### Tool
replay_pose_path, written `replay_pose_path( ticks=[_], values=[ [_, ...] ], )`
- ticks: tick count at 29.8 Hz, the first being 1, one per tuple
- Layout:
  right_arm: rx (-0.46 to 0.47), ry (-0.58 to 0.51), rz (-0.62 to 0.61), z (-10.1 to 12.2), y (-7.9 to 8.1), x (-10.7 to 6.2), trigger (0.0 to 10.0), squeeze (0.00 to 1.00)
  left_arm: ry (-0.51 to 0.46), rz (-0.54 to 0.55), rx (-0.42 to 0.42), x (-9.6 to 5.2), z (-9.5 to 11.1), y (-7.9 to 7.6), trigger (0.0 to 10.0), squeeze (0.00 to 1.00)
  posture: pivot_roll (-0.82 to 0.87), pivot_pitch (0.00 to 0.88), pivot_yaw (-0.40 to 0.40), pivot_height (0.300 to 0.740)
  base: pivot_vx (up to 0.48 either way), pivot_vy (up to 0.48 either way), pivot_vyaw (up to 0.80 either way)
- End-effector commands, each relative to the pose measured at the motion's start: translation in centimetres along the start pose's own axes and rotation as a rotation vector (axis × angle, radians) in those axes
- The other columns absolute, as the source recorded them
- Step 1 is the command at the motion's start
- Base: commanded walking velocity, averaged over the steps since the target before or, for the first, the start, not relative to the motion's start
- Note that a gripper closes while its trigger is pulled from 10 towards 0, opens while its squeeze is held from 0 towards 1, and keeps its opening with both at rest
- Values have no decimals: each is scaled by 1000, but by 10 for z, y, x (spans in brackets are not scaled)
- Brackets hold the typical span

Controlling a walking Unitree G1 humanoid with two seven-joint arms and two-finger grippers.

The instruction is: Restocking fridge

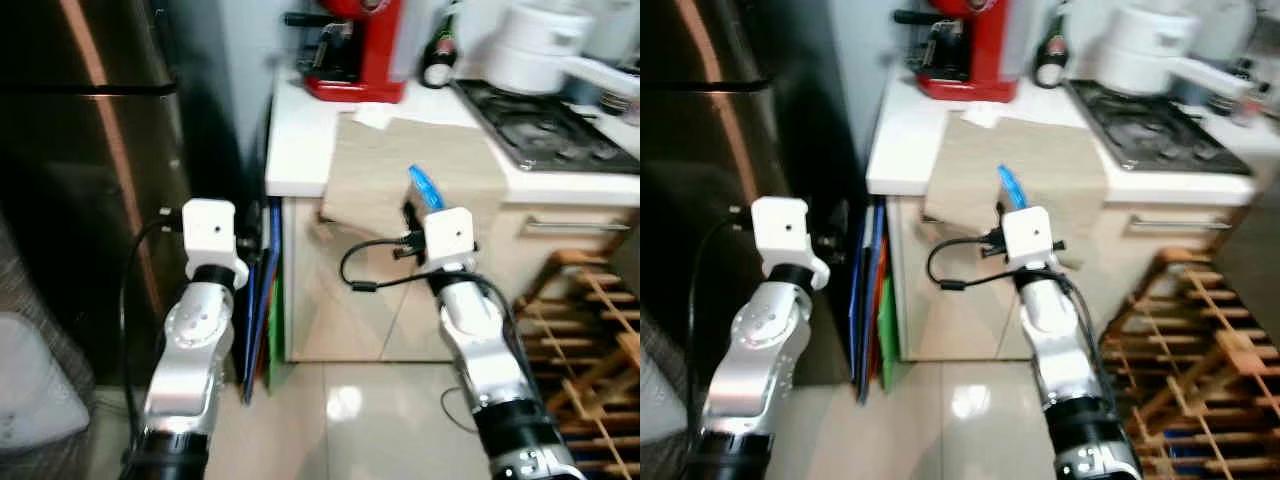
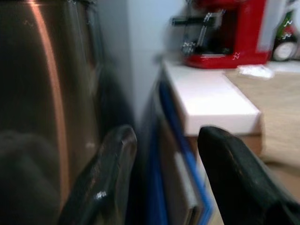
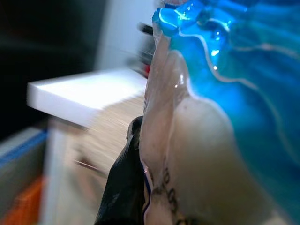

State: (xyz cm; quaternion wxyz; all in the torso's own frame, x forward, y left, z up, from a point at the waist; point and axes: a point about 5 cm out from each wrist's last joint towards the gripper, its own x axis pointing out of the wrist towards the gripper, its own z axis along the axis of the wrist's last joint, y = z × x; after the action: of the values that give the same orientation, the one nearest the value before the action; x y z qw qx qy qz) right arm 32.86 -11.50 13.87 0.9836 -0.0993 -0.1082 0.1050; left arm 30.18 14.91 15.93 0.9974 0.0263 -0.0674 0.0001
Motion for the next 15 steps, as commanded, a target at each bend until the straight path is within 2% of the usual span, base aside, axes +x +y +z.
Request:
replay_pose_path(
  ticks=[1, 2, 3, 4, 5, 8, 15],
  values=[
    [12, -20, -34, 4, -14, 1, 0, 137, -11, -32, -11, 1, 3, -9, 10000, 0, -95, 0, 5, 740, 0, -480, 594],
    [13, -13, -35, 3, -14, 0, 0, 75, -5, -42, -14, 0, 2, -9, 10000, 0, -94, 0, 7, 740, 0, 0, 0],
    [13, -13, -35, 3, -14, 0, 0, 75, -5, -42, -14, 0, 2, -9, 10000, 0, -94, 0, 7, 740, 0, 0, 0],
    [12, 0, -41, 2, -16, 0, 0, 12, 0, -51, -15, -1, 0, -9, 10000, 0, -89, 0, 6, 740, 0, 0, 0],
    [16, 11, -49, 0, -18, -2, 0, 0, 11, -64, -16, -2, -3, -8, 10000, 0, -84, 0, 4, 740, 0, 0, 0],
    [26, 27, -64, -3, -22, -6, 0, 0, 41, -84, -43, -5, -8, -7, 10000, 0, -80, 0, 5, 740, -109, 0, 0],
    [47, 42, -66, -9, -17, -7, 0, 0, 46, -109, -40, -5, -12, -5, 10000, 0, -70, 0, -9, 740, -419, 0, 0]
  ],
)
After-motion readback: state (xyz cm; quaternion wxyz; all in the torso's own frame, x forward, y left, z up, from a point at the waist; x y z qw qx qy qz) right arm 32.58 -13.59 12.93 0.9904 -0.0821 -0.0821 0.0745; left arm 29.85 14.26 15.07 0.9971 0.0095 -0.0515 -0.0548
